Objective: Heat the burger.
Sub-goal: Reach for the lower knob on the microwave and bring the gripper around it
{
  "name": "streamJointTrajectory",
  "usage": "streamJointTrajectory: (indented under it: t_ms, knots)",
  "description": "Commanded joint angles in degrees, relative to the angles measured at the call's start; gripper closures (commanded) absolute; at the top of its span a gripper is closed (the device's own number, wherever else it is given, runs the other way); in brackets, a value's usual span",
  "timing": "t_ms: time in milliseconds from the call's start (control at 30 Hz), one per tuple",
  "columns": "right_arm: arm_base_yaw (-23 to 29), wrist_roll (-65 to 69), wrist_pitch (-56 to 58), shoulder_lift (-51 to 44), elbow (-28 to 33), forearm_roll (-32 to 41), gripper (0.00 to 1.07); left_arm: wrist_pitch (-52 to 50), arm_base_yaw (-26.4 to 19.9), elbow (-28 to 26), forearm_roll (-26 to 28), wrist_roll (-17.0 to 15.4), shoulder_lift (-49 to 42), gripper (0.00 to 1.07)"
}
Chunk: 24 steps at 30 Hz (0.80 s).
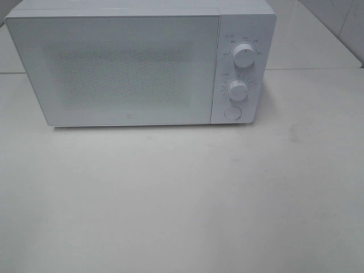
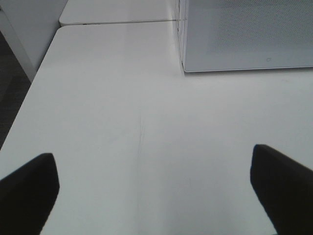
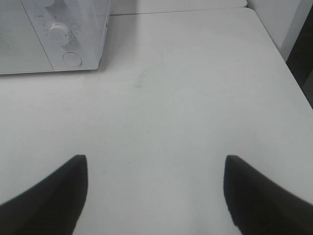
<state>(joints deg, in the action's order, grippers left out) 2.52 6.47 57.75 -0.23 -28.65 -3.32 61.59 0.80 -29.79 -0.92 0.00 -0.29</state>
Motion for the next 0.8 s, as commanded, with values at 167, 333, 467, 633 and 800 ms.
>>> streamJointTrajectory:
  t_ms: [167, 333, 467, 633, 800]
  knots:
    - [-0.46, 0.63, -0.57, -1.6, 0.0, -0.23, 0.33, -0.46, -0.06, 0.23, 0.17, 0.0, -1.32, 0.06]
    - [-0.29, 0.69, -0.57, -1.6, 0.0, -0.23, 0.33, -0.46, -0.06, 0.23, 0.17, 0.0, -1.32, 0.06]
    - [-0.29, 0.69, -0.92, -1.6, -0.29, -0.4, 0.33, -0.46, -0.06, 0.23, 0.17, 0.0, -1.32, 0.06]
    - [-0.29, 0.92, -3.15, 0.63, -2.58, -0.4, 0.33, -0.46, -0.06, 0.23, 0.17, 0.0, -1.32, 0.06]
    - [-0.29, 0.92, -8.14, 5.61, -3.27, -0.34, 0.33, -0.46, -0.06, 0.23, 0.17, 0.0, -0.86, 0.06]
